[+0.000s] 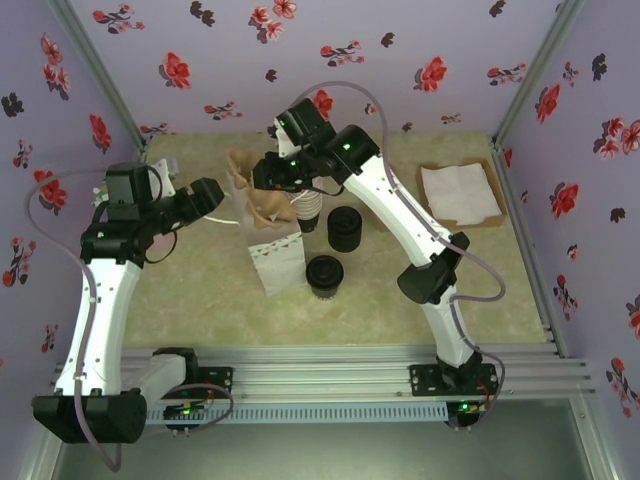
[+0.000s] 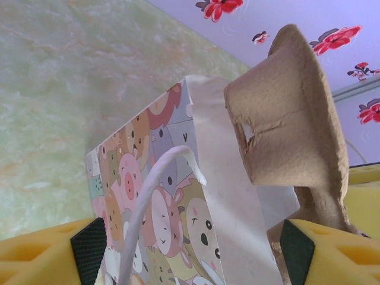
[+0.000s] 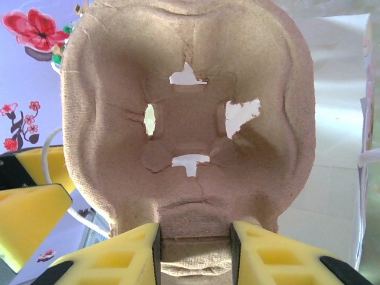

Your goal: Pack the takeout coffee

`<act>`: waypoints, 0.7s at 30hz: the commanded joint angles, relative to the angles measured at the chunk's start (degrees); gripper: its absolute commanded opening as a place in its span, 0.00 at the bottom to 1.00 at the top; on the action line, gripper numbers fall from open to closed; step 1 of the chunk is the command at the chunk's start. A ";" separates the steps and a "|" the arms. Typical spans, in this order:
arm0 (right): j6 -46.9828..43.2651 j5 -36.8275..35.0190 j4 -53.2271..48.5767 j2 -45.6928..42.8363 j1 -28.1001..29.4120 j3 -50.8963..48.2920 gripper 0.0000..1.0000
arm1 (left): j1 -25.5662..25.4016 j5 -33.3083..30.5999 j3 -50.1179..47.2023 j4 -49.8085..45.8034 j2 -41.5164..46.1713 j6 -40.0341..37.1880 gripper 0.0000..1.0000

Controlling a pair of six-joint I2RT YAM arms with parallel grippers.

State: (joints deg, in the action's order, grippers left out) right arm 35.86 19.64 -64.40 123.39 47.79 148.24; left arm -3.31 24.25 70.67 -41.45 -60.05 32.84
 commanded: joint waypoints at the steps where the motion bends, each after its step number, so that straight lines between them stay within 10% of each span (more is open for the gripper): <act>1: 2.07 -1.88 3.41 -0.96 0.31 1.74 0.33 | 0.49 1.32 -0.76 1.70 -0.24 0.10 0.76; 21: 2.09 -9.36 1.01 -1.18 2.96 0.00 0.31 | 0.50 1.58 -2.56 2.25 0.35 0.59 0.67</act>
State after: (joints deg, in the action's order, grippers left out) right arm 38.13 13.67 -61.80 123.37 50.22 148.22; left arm -3.29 24.69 68.60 -40.51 -60.05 33.04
